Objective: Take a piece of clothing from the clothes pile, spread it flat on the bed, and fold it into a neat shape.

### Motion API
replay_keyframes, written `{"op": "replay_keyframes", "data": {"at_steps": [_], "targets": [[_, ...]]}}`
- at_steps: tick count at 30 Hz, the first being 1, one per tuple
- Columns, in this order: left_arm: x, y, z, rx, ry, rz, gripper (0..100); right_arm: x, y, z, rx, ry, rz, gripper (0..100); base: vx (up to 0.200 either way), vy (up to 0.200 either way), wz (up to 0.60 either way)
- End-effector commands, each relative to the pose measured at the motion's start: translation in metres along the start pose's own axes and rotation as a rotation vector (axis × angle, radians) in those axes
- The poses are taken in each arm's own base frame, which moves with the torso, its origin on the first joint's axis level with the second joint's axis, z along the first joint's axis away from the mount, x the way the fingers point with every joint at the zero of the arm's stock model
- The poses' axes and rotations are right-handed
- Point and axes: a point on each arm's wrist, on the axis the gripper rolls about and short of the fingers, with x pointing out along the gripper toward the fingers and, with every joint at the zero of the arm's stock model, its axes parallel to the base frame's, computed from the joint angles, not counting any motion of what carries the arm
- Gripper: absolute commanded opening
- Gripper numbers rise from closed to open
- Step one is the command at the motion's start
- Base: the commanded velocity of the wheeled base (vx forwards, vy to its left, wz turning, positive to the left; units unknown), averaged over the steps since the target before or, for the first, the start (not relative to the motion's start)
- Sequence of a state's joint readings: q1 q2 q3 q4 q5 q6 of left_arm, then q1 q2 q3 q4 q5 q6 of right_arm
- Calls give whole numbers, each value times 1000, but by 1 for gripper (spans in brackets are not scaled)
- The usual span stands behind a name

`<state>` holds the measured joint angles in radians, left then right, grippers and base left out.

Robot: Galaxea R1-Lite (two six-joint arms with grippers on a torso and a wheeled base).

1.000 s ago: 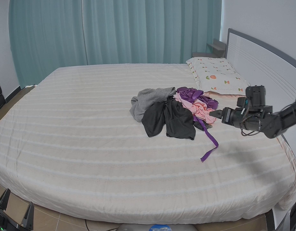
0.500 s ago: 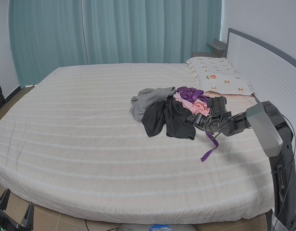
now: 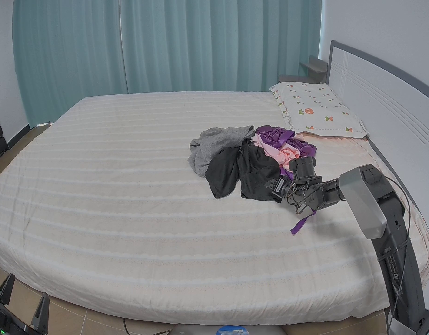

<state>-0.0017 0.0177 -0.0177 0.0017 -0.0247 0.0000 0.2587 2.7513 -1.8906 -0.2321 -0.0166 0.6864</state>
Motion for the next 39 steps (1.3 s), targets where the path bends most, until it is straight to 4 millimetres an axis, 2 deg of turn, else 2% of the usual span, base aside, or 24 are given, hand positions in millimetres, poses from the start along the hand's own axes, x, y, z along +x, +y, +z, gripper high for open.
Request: {"op": "replay_keyframes", "data": {"at_steps": [1,7,13,14,21,24,25,28,30,31,32,33,34,35,39], "targets": [[0,0,-5,0,4,0,100,16,-1,-10,0,-6,5,100,0,0,0],[0,0,-5,0,4,0,100,28,-5,-22,8,-5,0,100,0,0,0],[0,0,-5,0,4,0,100,29,4,-24,4,-42,50,100,0,0,0],[0,0,-5,0,4,0,100,29,5,-24,3,-42,52,0,0,0,0],[0,0,-5,0,4,0,100,26,10,-23,-8,-48,57,0,0,0,0],[0,0,-5,0,4,2,100,21,15,-17,-5,-61,66,0,0,0,0],[0,0,-5,0,4,0,100,15,18,-8,0,-77,75,0,0,0,0],[0,0,-5,0,4,0,100,6,18,-4,8,-74,72,0,0,0,0],[0,0,-5,0,4,2,100,-12,19,1,14,-50,62,0,0,0,0],[0,0,-5,0,4,0,100,-13,18,0,13,-45,60,0,0,0,0],[0,0,-5,0,4,0,100,-30,18,0,16,-23,70,0,0,0,0],[0,0,-5,-2,4,0,100,-37,18,0,20,-15,88,0,0,0,0],[0,0,-5,0,4,0,100,-38,18,1,20,-17,93,0,0,0,0],[0,0,-5,0,4,0,100,-55,19,-1,32,-6,139,0,0,0,0],[0,0,-5,0,4,0,100,-94,16,-11,42,13,205,0,0,0,0]]}}
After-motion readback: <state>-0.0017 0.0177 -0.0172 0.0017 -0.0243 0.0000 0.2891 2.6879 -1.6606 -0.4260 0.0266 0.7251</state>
